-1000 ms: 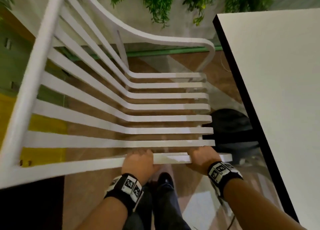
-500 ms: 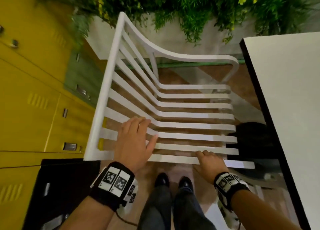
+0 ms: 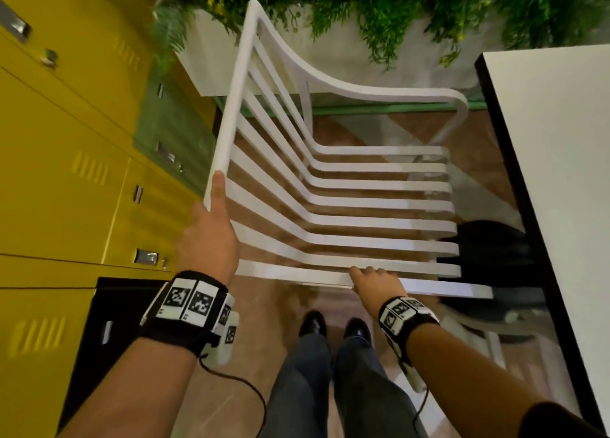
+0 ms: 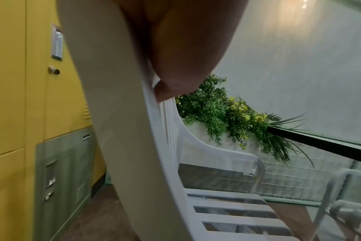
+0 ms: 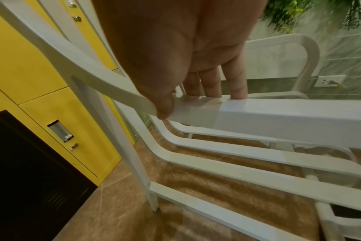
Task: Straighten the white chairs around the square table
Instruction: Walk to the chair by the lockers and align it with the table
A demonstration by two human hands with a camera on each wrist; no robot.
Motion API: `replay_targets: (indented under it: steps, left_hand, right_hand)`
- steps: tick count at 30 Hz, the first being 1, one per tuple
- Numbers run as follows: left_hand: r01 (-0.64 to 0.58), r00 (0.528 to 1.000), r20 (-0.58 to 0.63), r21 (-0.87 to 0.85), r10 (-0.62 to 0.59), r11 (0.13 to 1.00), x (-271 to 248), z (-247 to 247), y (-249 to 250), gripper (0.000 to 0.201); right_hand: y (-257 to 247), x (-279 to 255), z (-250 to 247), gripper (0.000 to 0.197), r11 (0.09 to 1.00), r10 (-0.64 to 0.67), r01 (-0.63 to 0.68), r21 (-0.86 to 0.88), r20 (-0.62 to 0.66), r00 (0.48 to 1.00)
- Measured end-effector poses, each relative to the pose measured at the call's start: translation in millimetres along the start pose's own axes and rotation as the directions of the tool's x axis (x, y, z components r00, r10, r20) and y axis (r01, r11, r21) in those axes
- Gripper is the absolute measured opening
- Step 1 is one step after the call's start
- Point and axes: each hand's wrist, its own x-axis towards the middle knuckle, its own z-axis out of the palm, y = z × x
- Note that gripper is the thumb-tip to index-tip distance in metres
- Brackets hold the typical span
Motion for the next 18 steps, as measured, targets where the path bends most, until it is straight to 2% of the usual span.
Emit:
replay_targets:
  steps: [8,11,14,18]
  left_hand:
    - [-0.007,1.000,-0.013,-0.117,0.005,0.993,-29.6,2.5,9.6,0.076]
    - [0.006,1.000,0.017,-0.187,-0.003,0.982,-48.4,5.5,26.8,0.080]
    - [-0.021,1.000,0.019,-0.202,0.025,0.979,-59.1,15.2,44.7,0.089]
    - [-0.031,0.999,0.006,-0.203,0.033,0.979,-58.3,18.4,49.1,0.090]
  right_hand:
    - [20.0,-16.4,18.4,0.058,0.999,-0.014,0.017,-0.051,0.051,0.999]
    - [39.2,-25.5,19.1,0.062,0.996,0.042,-0.037,-0.076,0.073,0.996]
    - [62.8,-30.1,10.7,0.054,0.989,0.112,-0.102,-0.106,0.087,0.990]
    - [64.9,-29.4,3.3,0.050,0.987,0.120,-0.106,-0.123,0.113,0.986]
